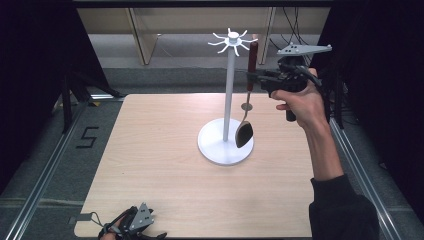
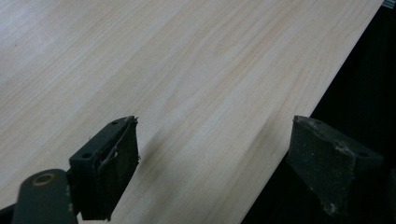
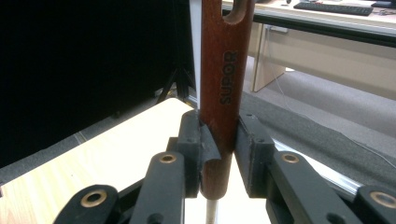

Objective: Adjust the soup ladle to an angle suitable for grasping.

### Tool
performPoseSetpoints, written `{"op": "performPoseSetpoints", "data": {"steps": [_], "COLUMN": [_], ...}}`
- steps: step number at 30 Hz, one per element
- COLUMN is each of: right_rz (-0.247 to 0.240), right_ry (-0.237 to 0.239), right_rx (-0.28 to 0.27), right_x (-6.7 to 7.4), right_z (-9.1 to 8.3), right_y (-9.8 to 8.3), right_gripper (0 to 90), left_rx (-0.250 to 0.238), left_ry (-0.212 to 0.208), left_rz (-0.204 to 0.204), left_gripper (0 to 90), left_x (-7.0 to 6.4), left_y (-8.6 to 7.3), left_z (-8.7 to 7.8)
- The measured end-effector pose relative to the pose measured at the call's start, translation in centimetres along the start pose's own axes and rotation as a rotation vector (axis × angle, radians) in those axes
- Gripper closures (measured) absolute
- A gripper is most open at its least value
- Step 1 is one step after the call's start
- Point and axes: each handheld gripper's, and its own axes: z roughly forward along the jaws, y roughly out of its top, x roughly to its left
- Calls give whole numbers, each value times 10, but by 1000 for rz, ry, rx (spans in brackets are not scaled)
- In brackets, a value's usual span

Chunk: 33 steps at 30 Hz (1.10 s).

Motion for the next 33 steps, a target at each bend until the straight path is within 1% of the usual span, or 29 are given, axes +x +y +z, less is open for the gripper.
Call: {"op": "performPoseSetpoints", "data": {"steps": [2, 4, 6, 7, 8, 9, 10, 13, 14, 15, 17, 18, 19, 22, 23, 24, 25, 26, 27, 29, 30, 31, 32, 33], "right_rz": [6, 5, 5, -15, -15, -9, 10, 5, 2, 5, 10, 10, -5, -3, 15, 23, -3, -3, -3, 22, 0, 0, 20, 20], "right_ry": [2, -6, -4, -20, -20, -15, -26, -17, -25, -22, -31, -31, -20, -20, -12, -15, -3, -3, -3, -10, -8, -8, -5, -5], "right_rx": [3, 7, 10, 7, 7, 7, 11, 15, 9, 13, 20, 20, 22, 21, 25, 25, 18, 18, 19, 21, 12, 12, 12, 12], "right_x": [0, 1, 1, 0, 0, -1, 0, 0, 0, 0, 0, 0, 1, 0, 0, 0, -1, -1, 0, 1, -1, -1, -1, -1], "right_z": [2, 3, 4, 5, 5, 6, 6, 7, 8, 8, 9, 9, 11, 12, 12, 12, 15, 15, 15, 14, 15, 15, 13, 13], "right_y": [1, 2, 2, 3, 3, 3, 4, 5, 5, 5, 7, 7, 8, 9, 9, 9, 8, 8, 8, 6, 6, 6, 4, 4], "right_gripper": [739, 739, 738, 738, 738, 738, 737, 737, 737, 737, 736, 736, 736, 736, 736, 736, 733, 733, 733, 726, 720, 720, 654, 654], "left_rx": [0, 2, 5, 5, 5, 4, 4, 4, 5, 4, 3, 4, 8, 2, 2, 3, 4, 4, 3, 4, 4, 4, 5, 3], "left_ry": [-1, -2, -3, -2, -2, -1, -2, -2, -2, -3, -5, -6, -6, -7, -5, -6, -6, -6, -7, -5, -5, -5, -4, -5], "left_rz": [1, 0, 5, 5, 5, 4, 4, 3, 4, 5, 0, -2, 3, -1, -3, 0, 2, 7, 2, 4, 6, 6, 8, 5], "left_gripper": [155, 154, 154, 154, 154, 154, 154, 154, 154, 154, 154, 154, 154, 154, 154, 154, 154, 154, 154, 154, 155, 154, 154, 154], "left_x": [0, 0, 0, 0, 0, 0, 0, 0, 0, 0, 0, 0, 0, 0, 0, 0, 0, 0, 0, 0, 0, 0, 0, -1], "left_y": [0, 0, 0, 0, 0, 0, 0, 0, 0, 0, 0, 0, 0, 0, 0, 0, 0, 0, 0, 0, 0, 0, 0, 0], "left_z": [0, 0, 0, 0, 0, 0, 0, 0, 0, 0, 1, 1, 1, 0, 0, 0, 1, 0, 1, 0, 0, 0, 0, 0]}}
